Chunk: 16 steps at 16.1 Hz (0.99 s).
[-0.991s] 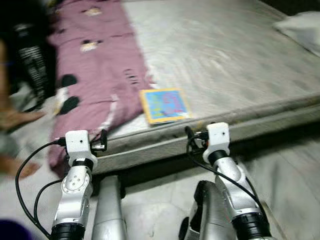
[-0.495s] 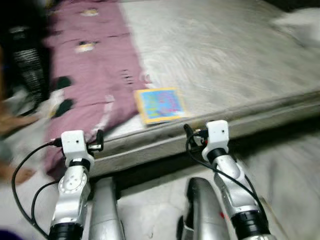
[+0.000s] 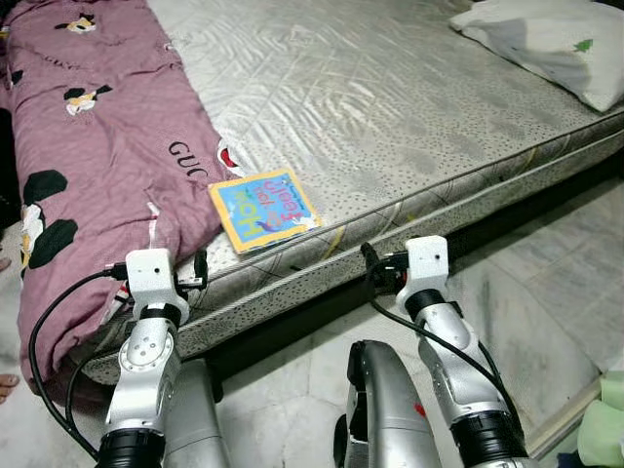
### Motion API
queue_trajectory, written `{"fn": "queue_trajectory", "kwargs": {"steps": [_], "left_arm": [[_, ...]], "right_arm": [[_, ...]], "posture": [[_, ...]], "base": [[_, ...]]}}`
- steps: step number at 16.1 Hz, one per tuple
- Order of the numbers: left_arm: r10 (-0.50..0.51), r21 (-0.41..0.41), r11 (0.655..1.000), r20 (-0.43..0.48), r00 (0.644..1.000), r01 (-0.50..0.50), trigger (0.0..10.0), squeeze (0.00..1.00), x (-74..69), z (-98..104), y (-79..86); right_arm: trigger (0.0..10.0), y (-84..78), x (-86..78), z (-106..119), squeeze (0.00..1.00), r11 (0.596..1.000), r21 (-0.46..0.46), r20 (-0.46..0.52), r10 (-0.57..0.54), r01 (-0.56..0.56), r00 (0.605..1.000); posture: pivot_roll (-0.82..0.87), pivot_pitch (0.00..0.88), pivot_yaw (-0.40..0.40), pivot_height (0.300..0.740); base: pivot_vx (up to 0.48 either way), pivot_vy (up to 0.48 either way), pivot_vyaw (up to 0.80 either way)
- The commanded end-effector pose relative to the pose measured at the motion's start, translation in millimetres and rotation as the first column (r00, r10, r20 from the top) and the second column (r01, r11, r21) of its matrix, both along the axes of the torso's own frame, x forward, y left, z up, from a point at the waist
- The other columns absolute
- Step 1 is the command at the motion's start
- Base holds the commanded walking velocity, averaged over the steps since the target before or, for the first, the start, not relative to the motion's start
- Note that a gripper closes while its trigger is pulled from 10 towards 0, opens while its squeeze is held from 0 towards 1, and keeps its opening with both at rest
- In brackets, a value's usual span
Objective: Clean up the room
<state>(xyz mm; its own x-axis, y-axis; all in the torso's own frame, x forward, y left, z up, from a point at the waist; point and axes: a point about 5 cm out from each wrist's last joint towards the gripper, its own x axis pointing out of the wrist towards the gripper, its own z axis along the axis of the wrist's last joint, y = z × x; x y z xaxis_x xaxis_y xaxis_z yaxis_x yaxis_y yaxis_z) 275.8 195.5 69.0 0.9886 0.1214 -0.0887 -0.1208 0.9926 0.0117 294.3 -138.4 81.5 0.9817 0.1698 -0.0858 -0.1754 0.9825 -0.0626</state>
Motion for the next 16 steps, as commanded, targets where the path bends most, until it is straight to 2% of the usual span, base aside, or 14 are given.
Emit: {"fn": "queue_trajectory", "kwargs": {"steps": [1, 16], "left_arm": [[0.000, 0.001, 1.000, -0.025, 1.000, 0.000, 10.0, 0.00, -2.1, -4.8, 1.1], [0.001, -0.005, 1.000, -0.049, 0.999, -0.001, 10.0, 0.00, -3.7, -7.9, 2.7]], "right_arm": [[10.0, -2.3, -0.5, -1.6, 0.00, 1.000, -0.002, -0.009, -0.003, 0.003, 1.000], [10.0, -0.8, -1.9, -2.9, 0.00, 1.000, -0.002, -0.017, -0.003, 0.003, 1.000]], "posture": [[0.01, 0.054, -0.028, 0.524], [0.01, 0.067, -0.024, 0.524]], "base": [[0.285, 0.000, 0.00], [0.285, 0.000, 0.00]]}}
